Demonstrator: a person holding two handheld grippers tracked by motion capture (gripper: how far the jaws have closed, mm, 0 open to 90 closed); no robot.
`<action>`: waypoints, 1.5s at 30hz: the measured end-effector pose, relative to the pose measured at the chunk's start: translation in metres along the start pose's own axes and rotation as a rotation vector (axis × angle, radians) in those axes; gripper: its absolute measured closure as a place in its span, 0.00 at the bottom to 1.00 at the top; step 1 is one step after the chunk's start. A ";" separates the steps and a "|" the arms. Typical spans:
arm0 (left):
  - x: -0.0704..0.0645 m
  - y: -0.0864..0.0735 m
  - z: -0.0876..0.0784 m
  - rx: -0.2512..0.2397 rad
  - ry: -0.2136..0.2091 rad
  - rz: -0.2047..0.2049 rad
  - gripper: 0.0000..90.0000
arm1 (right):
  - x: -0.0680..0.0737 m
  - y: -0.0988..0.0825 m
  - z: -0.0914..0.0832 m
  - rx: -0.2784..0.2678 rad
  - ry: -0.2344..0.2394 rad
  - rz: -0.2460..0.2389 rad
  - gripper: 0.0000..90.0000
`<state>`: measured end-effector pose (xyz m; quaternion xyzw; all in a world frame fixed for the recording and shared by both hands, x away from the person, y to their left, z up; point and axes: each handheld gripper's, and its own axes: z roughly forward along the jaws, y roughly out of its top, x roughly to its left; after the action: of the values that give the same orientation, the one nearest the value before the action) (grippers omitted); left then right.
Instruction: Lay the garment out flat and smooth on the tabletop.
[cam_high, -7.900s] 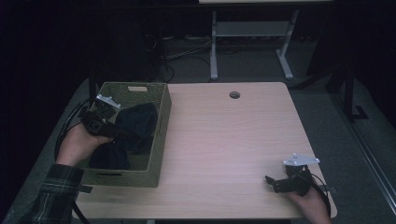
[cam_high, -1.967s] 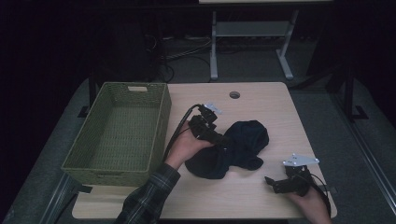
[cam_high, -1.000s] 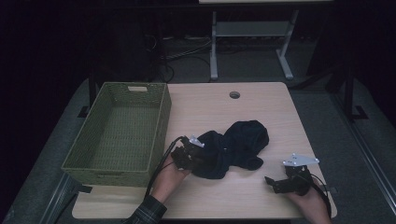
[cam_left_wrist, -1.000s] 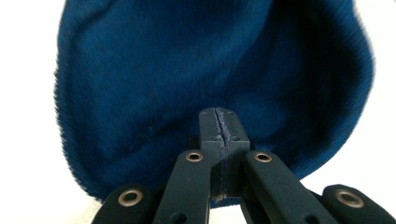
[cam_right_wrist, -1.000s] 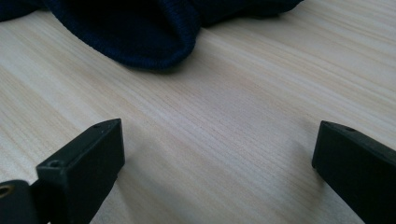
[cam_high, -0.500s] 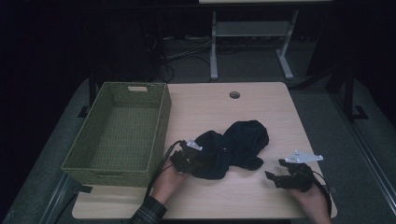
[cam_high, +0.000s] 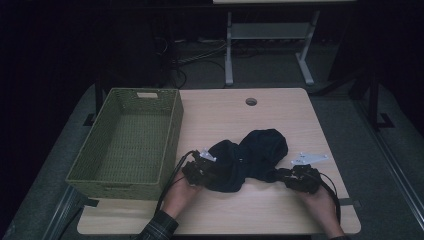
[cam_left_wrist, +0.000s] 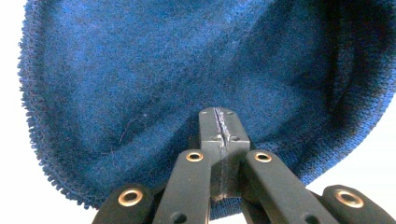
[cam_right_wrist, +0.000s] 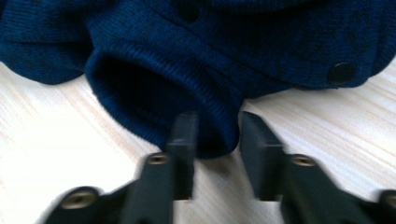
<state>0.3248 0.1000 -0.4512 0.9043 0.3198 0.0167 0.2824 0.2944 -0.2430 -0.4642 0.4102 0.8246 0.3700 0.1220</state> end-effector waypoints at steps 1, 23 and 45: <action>0.000 0.000 0.000 -0.001 0.001 0.001 1.00 | -0.001 0.001 0.000 0.000 -0.004 -0.009 0.90; -0.006 0.000 0.002 0.010 -0.063 0.002 1.00 | -0.038 0.050 -0.001 -0.036 -0.053 0.015 0.97; -0.019 0.004 0.005 0.004 -0.121 0.022 1.00 | -0.071 0.110 0.027 -0.024 -0.126 -0.006 0.94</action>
<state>0.3125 0.0837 -0.4504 0.9077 0.2921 -0.0352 0.2993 0.4172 -0.2412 -0.4123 0.4286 0.8120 0.3530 0.1799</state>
